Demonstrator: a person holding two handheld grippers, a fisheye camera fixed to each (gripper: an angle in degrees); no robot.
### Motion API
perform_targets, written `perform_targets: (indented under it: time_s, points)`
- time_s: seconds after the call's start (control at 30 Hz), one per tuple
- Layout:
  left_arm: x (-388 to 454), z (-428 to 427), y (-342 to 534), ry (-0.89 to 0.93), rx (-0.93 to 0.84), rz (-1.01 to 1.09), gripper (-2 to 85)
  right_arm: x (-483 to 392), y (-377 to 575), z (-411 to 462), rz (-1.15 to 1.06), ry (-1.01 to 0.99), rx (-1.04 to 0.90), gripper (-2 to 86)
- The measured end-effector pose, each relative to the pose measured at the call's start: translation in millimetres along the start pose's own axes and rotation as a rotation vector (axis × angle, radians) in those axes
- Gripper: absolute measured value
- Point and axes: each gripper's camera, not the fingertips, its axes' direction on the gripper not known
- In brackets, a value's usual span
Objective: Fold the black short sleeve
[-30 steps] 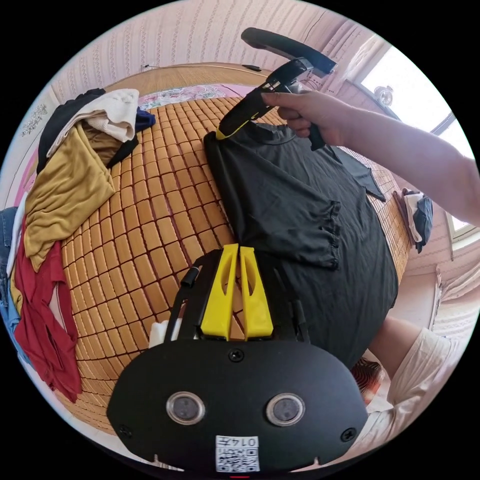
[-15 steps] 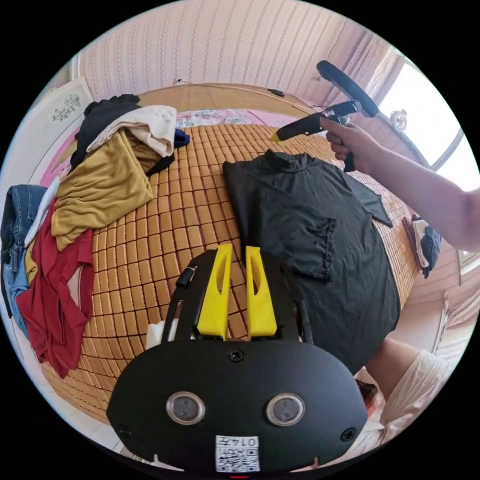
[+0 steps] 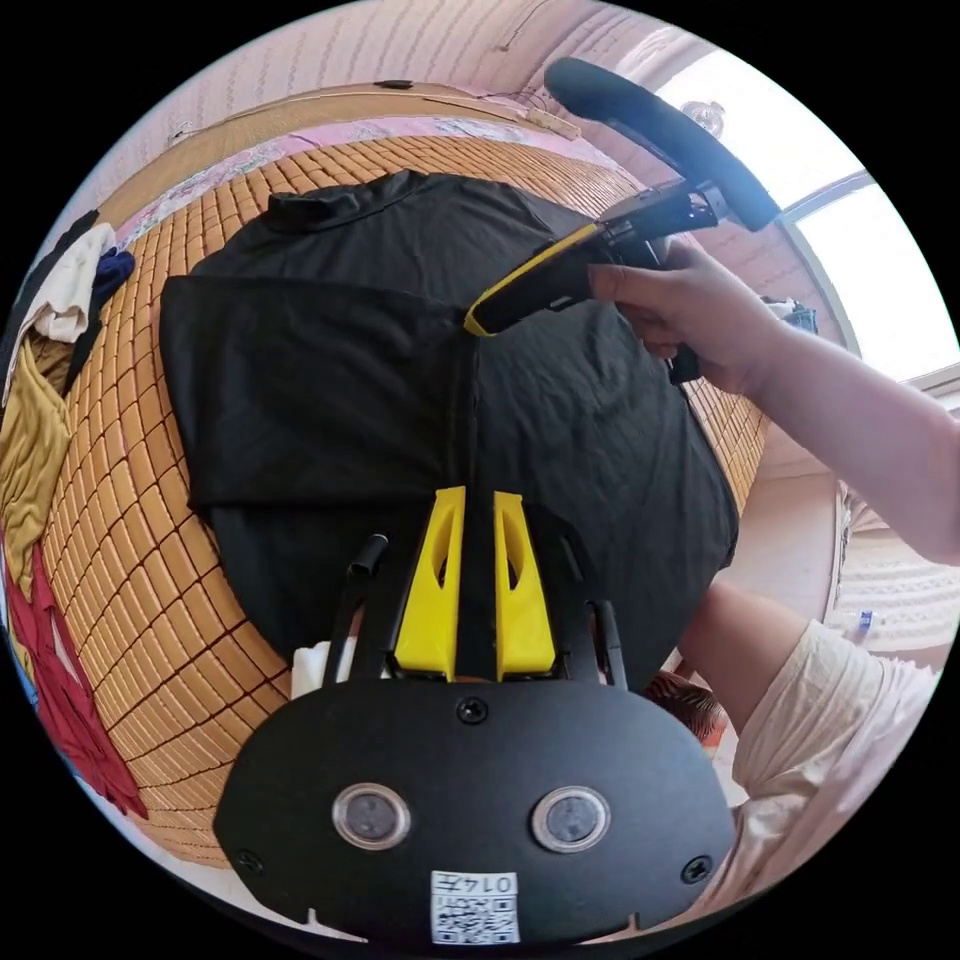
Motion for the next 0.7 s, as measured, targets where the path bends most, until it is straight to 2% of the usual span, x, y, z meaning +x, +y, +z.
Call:
perform_targets:
  time_s: [0.17, 0.33, 0.5, 0.6, 0.7]
  points:
    - [6, 0, -17, 0.017, 0.002, -0.011, 5.8, 1, 11, 1, 0.016, 0.002, 0.027, -0.4]
    - [18, -23, -38, -0.006, 0.053, 0.034, 6.2, 27, 66, -33, 0.138, -0.121, 0.206, -0.2]
    - [50, -27, -103, 0.032, 0.074, 0.184, 5.5, 109, 178, -55, 0.543, -0.038, 0.331, 2.1]
    - [78, -11, -160, 0.064, 0.074, 0.271, 5.4, 160, 234, -53, 0.792, 0.047, 0.292, 5.5]
    - [115, 6, -222, 0.103, 0.092, 0.354, 5.4, 188, 269, -53, 0.874, 0.017, 0.367, 6.8]
